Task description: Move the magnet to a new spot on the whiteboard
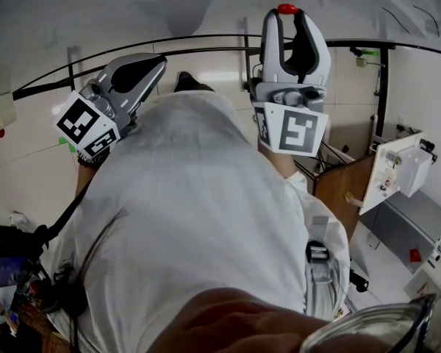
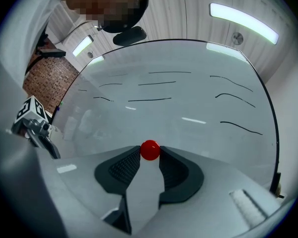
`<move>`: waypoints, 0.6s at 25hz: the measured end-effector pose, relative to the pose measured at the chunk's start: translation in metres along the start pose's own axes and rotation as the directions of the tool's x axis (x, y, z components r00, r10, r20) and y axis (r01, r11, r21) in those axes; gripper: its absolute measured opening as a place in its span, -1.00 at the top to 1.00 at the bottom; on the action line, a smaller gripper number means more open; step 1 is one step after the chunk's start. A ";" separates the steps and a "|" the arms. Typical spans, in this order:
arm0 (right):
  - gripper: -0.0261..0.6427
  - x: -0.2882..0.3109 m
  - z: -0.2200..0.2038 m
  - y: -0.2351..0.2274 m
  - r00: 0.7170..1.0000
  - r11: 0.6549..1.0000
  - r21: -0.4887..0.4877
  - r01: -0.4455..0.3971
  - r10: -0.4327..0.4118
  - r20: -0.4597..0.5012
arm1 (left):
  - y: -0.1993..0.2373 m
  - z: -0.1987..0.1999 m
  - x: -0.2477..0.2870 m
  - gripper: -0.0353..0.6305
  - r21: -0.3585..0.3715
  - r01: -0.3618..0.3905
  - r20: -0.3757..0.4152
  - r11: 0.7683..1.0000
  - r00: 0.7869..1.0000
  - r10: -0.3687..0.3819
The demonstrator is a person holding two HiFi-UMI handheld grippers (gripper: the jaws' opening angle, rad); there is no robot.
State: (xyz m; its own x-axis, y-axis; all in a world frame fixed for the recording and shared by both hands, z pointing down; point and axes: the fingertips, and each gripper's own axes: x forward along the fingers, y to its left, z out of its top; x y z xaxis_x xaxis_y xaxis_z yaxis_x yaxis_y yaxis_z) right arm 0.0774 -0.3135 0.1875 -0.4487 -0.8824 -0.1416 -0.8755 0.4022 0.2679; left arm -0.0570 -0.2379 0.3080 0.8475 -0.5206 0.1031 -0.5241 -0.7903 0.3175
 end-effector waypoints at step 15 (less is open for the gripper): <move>0.55 -0.058 0.006 0.073 0.997 0.993 0.103 -0.060 0.064 -0.033 | -0.032 -0.046 -0.056 0.89 -0.038 0.023 -0.010 0.999 1.000 -0.024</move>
State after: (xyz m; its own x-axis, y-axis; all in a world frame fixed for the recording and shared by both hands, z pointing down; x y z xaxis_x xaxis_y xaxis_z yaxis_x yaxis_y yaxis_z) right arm 0.0380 -0.2312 0.2092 -0.4977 -0.8624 -0.0926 -0.8607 0.4778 0.1759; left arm -0.0841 -0.1684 0.3349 0.8605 -0.4986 0.1048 -0.5007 -0.7893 0.3554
